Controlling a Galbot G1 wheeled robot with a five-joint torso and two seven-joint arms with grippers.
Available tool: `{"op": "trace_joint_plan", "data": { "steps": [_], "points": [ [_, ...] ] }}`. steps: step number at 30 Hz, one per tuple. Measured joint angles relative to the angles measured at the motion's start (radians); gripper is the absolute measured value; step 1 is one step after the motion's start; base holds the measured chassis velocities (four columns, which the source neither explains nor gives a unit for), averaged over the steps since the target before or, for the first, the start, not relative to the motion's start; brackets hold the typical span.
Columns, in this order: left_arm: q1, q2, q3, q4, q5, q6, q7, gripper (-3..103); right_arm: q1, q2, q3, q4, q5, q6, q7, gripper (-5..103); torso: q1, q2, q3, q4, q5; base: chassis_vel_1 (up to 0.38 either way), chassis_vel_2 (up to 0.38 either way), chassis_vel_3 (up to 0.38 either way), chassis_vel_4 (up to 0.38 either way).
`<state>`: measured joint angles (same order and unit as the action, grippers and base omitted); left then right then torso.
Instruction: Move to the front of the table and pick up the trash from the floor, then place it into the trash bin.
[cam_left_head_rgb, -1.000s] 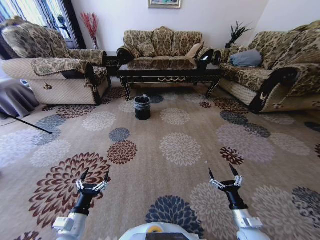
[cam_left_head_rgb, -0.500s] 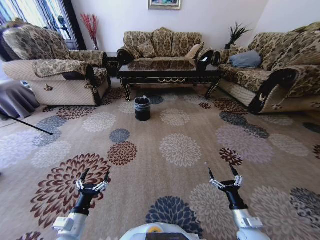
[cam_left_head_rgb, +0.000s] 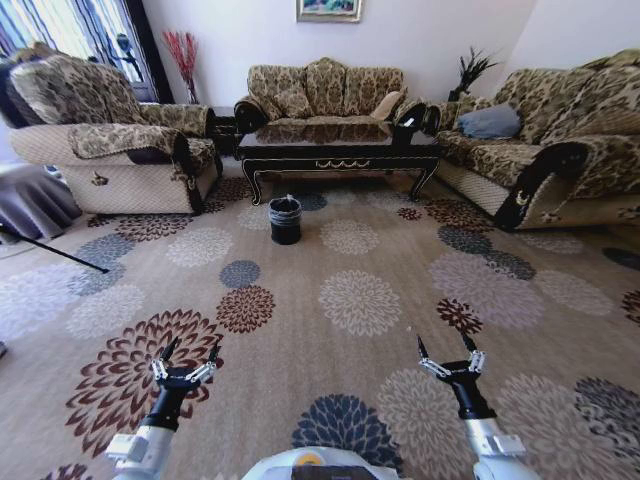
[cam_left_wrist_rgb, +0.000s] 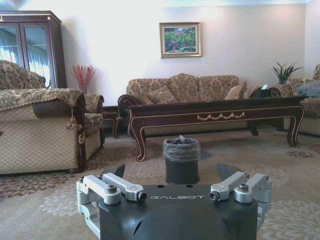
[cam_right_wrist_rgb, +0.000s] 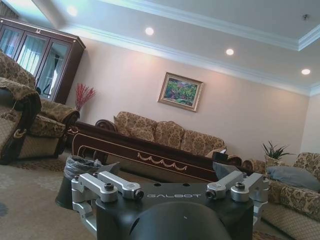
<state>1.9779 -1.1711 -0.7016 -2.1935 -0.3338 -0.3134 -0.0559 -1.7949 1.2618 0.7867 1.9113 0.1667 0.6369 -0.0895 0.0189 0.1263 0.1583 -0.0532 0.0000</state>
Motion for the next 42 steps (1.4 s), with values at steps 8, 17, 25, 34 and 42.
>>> {"op": "trace_joint_plan", "data": {
  "steps": [8, 17, 25, 34, 42],
  "points": [
    [0.0, 0.0, 0.0, 0.0, 0.0, 0.0, 0.0, 100, 0.0, 0.0, 0.0, 0.0, 0.0, 0.0, 0.0, 100, 0.007, 0.03, 0.023, 0.0, 0.0, 0.0, 0.0, 0.0, 0.0],
    [0.0, 0.0, 0.0, 0.0, 0.0, 0.0, 0.0, 100, 0.0, 0.0, 0.0, 0.0, 0.0, 0.0, 0.0, 100, 0.015, 0.066, 0.051, 0.0, 0.0, 0.0, 0.0, 0.0, 0.0],
    [0.0, 0.0, 0.0, 0.0, 0.0, 0.0, 0.0, 100, 0.0, 0.0, 0.0, 0.0, 0.0, 0.0, 0.0, 100, 0.022, 0.095, 0.073, 0.0, 0.0, 0.0, 0.0, 0.0, 0.0],
    [0.0, 0.0, 0.0, 0.0, 0.0, 0.0, 0.0, 100, 0.0, 0.0, 0.0, 0.0, 0.0, 0.0, 0.0, 100, 0.035, 0.135, 0.099, 0.0, 0.0, 0.0, 0.0, 0.0, 0.0],
    [0.0, 0.0, 0.0, 0.0, 0.0, 0.0, 0.0, 100, 0.0, 0.0, 0.0, 0.0, 0.0, 0.0, 0.0, 100, 0.044, 0.166, 0.121, 0.0, 0.0, 0.0, 0.0, 0.0, 0.0]
  ]
}}
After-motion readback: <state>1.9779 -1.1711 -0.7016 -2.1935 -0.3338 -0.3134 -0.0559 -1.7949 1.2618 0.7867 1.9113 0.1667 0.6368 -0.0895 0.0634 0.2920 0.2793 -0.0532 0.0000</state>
